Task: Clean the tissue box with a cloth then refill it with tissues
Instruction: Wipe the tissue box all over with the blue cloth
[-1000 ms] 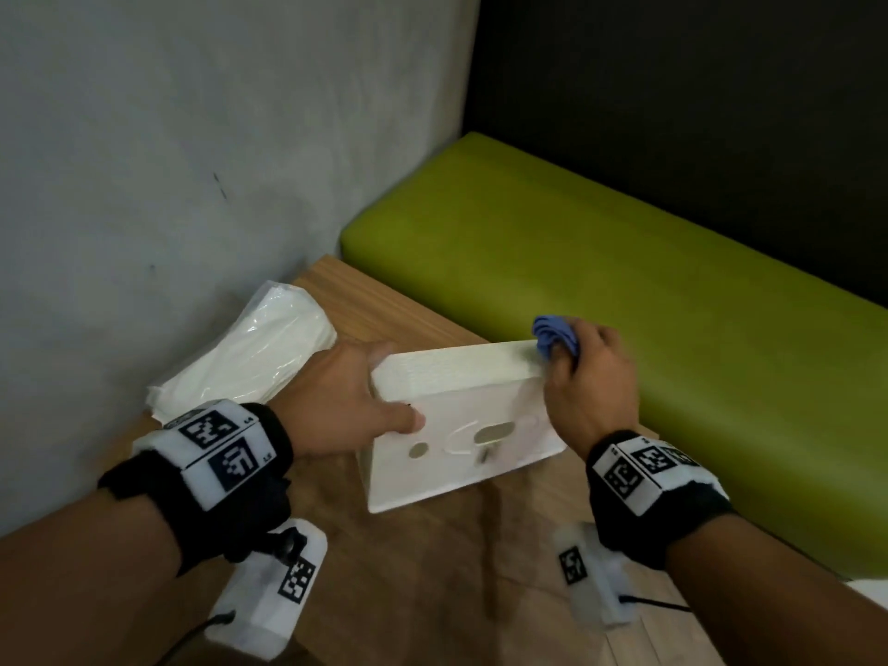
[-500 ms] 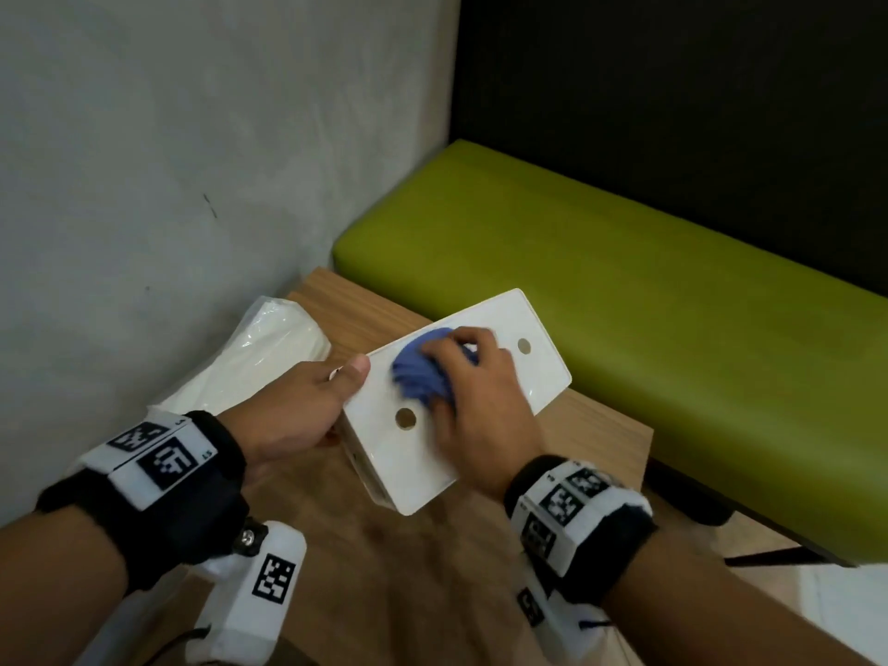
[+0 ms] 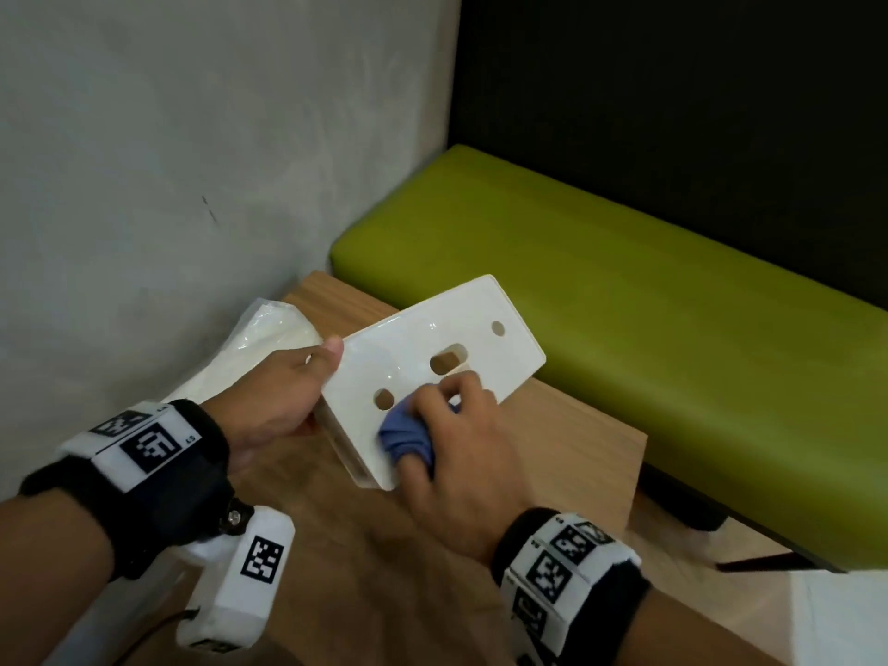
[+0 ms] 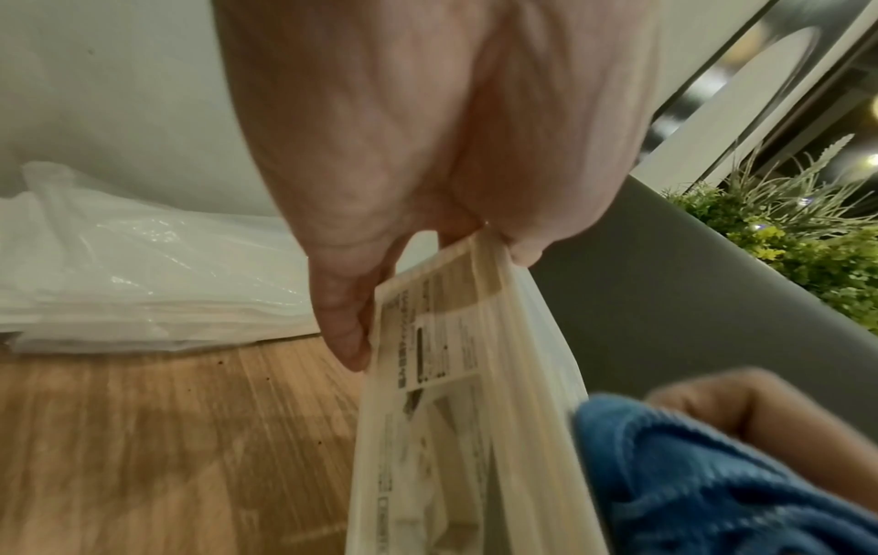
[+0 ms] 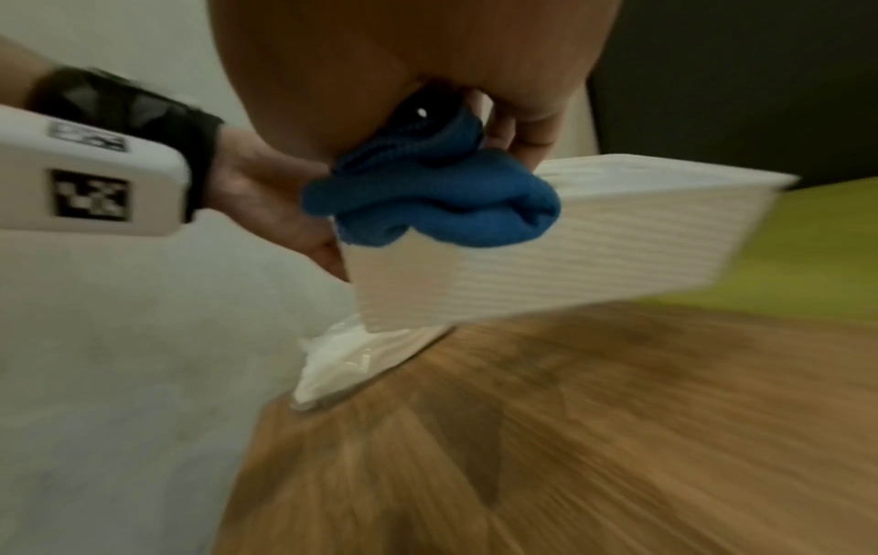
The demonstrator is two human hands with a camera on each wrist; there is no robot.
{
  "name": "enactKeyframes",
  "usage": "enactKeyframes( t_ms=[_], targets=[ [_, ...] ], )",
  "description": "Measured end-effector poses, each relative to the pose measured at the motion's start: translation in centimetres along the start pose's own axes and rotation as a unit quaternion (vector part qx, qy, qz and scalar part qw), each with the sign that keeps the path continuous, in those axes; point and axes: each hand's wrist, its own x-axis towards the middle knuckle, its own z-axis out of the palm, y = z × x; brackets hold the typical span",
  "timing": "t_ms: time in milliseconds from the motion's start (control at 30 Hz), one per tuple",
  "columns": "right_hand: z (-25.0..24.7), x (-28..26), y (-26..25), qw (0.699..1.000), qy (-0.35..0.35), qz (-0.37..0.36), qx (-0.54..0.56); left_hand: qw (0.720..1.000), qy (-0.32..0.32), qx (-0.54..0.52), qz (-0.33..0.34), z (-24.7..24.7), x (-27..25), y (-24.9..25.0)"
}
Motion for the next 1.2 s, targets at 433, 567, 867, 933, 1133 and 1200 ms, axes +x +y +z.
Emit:
enactKeyframes(
  t_ms=[433, 567, 867, 933, 1133, 1200],
  targets=[
    [-3.8, 7.3, 10.7, 0.932, 0.158, 0.320, -0.062, 0.997, -0.064, 0.035, 0.015, 1.4, 0.1, 1.3],
    [-3.0, 8.7, 7.8, 0.959, 0.173, 0.215, -0.057, 0.993, -0.075, 0.077, 0.042, 2.7, 0.5, 1.7],
    [0.0, 4.9, 6.0, 0.986, 0.141, 0.081, -0.048, 0.992, -0.031, 0.109, 0.061, 3.8, 1.2, 1.9],
    [-0.9, 6.1, 8.4, 0.964, 0.183, 0.183, -0.051, 0.988, -0.046, 0.129, 0.065, 4.3, 1.1, 1.8],
    [-1.3, 8.0, 6.8, 0.955, 0.180, 0.229, -0.056, 0.989, -0.015, 0.131, 0.068, 5.9, 1.8, 2.2],
    [-0.1, 7.0, 4.3, 0.970, 0.176, 0.167, -0.026, 0.987, 0.014, 0.137, 0.079, 6.1, 1.9, 2.5]
  ],
)
